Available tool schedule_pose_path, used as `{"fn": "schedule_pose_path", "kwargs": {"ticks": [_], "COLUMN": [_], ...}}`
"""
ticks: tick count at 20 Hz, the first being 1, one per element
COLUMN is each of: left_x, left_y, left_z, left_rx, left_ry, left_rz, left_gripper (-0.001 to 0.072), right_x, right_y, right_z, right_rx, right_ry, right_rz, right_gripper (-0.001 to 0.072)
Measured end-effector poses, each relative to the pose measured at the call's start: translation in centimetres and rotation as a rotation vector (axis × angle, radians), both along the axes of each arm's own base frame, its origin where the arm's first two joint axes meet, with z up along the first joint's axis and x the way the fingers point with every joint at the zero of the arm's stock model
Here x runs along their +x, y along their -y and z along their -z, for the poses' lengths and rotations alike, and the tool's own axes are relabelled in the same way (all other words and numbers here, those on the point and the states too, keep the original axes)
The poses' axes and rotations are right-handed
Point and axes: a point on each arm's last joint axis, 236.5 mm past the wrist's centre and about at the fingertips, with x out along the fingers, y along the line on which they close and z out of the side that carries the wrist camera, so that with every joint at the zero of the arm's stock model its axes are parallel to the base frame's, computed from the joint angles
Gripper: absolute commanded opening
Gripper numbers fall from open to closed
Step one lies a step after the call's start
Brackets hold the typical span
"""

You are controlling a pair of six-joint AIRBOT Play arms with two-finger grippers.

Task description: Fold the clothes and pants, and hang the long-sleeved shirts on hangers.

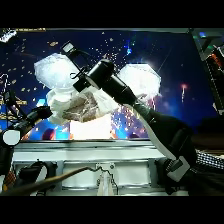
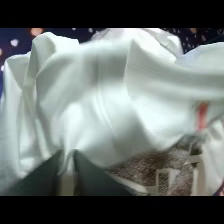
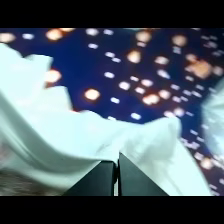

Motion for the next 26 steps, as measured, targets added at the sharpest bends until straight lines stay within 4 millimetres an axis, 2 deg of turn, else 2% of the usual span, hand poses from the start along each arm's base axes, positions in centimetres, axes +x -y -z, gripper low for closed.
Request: {"fn": "schedule_pose_path", "kwargs": {"ticks": [1,3,4,5,7,8,10,13,15,16,17,19,20,22,26], "left_x": [0.0,0.5,0.9,1.2,1.8,1.9,1.2,-0.8,-1.6,-1.7,-1.8,-2.0,-2.2,-2.7,-2.8], "left_y": [0.0,-0.2,-0.7,-1.5,-4.2,-6.2,-10.8,-17.8,-21.5,-23.0,-24.5,-27.1,-28.3,-30.4,-33.2], "left_z": [-0.2,-1.7,-2.9,-4.3,-7.4,-8.6,-9.2,-7.3,-6.1,-5.7,-5.1,-4.3,-3.8,-2.3,0.2], "left_rx": [-0.005,0.0,0.015,0.039,0.098,0.116,0.111,0.121,0.177,0.213,0.258,0.345,0.385,0.443,0.483], "left_ry": [0.004,0.05,0.087,0.131,0.216,0.239,0.227,0.124,0.041,-0.002,-0.06,-0.168,-0.22,-0.341,-0.499], "left_rz": [-0.001,-0.012,-0.023,-0.042,-0.111,-0.172,-0.337,-0.553,-0.605,-0.606,-0.589,-0.55,-0.53,-0.487,-0.428], "left_gripper": [0.0437,0.0436,0.0411,0.0347,0.0341,0.0341,0.0342,0.0341,0.0324,0.0265,0.0261,0.0267,0.03,0.03,0.0299], "right_x": [-0.4,-1.0,-1.2,-1.4,-1.5,-1.6,-1.8,-2.2,-2.5,-2.6,-2.7,-2.7,-2.7,-2.7,-2.5], "right_y": [-0.6,-1.5,-1.7,-1.9,-2.1,-2.2,-2.3,-2.6,-2.7,-2.7,-2.8,-2.8,-2.9,-3.1,-3.3], "right_z": [0.2,0.4,0.4,0.6,0.6,0.6,0.7,0.8,0.9,1.0,1.0,1.0,1.0,0.8,0.8], "right_rx": [0.006,0.017,0.02,0.024,0.027,0.03,0.035,0.049,0.051,0.051,0.053,0.053,0.054,0.065,0.069], "right_ry": [-0.005,-0.012,-0.011,-0.016,-0.019,-0.021,-0.03,-0.049,-0.065,-0.072,-0.074,-0.074,-0.072,-0.068,-0.056], "right_rz": [-0.011,-0.028,-0.032,-0.033,-0.034,-0.032,-0.031,-0.03,-0.032,-0.033,-0.034,-0.037,-0.042,-0.044,-0.053], "right_gripper": [0.0022,0.0022,0.0022,0.0022,0.0022,0.0022,0.0023,0.0023,0.0023,0.0023,0.0023,0.0023,0.0023,0.0023,0.0023]}}
